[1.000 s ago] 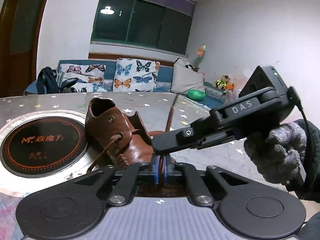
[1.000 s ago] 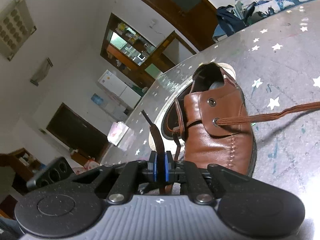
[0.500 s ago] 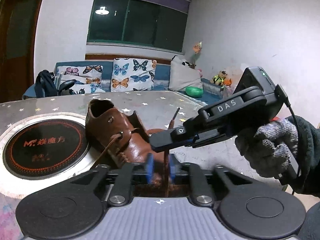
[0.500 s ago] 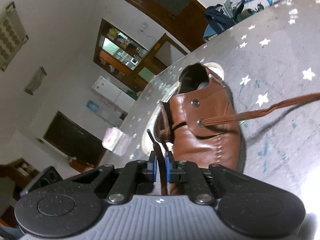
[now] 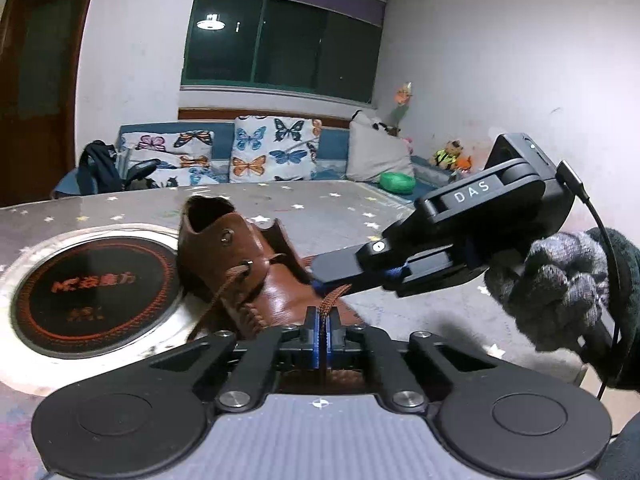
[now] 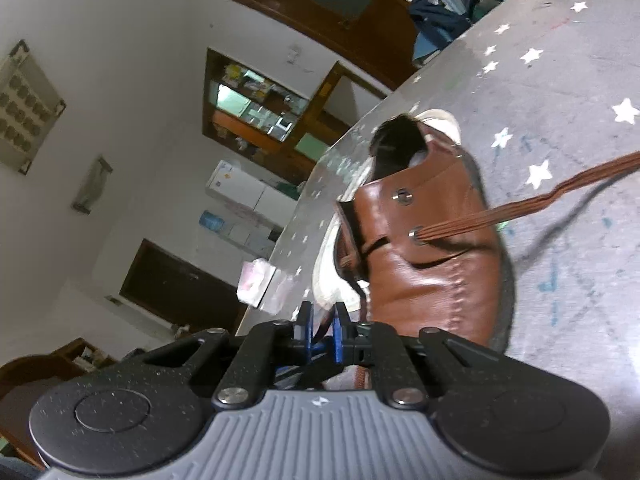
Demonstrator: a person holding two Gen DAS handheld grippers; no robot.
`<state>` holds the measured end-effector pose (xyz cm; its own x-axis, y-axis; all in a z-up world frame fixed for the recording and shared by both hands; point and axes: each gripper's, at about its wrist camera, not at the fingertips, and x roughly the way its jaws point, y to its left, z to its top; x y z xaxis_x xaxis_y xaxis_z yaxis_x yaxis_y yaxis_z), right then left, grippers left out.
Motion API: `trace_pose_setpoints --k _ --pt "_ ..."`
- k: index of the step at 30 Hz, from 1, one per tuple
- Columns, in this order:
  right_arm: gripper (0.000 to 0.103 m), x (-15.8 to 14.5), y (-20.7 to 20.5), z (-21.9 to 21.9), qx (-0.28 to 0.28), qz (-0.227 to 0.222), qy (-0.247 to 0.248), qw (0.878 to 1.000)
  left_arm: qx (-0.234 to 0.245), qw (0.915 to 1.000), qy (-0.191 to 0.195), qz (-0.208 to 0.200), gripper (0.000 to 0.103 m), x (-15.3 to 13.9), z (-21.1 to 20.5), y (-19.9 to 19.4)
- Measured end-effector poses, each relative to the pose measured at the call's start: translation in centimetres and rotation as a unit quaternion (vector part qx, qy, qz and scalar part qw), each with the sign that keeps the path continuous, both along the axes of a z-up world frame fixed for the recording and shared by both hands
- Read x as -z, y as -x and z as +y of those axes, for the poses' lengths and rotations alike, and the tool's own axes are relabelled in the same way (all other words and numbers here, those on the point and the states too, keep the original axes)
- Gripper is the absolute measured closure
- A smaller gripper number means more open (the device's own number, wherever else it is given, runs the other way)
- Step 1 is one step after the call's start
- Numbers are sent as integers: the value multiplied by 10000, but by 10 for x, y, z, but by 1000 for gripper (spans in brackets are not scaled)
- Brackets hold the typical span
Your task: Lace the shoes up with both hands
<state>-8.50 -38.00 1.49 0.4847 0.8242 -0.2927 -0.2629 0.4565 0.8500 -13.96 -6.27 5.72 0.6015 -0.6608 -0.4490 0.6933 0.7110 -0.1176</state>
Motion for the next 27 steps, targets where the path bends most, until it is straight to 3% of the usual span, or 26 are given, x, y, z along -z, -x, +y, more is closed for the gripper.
trace_pose_setpoints --k 3,12,18,19,22,27 --pt "82 2 -1 -1 21 49 -42 10000 -80 9999 -69 55 100 2 3 -1" --pt "82 10 -2 -2 116 262 -387 9988 -359 9988 -326 102 100 9 -2 -3" --pt "82 13 -4 -1 191 305 -353 9987 -320 9990 -275 118 100 8 -4 -4" --pt "82 14 -4 0 202 312 -356 9987 -298 9991 -272 122 99 8 -5 -3" --pt "96 16 -8 2 261 323 -372 9984 -243 9992 -300 106 96 9 -5 -1" --pt "98 17 -11 3 206 382 -465 9980 -264 9993 -278 9 85 7 -7 0"
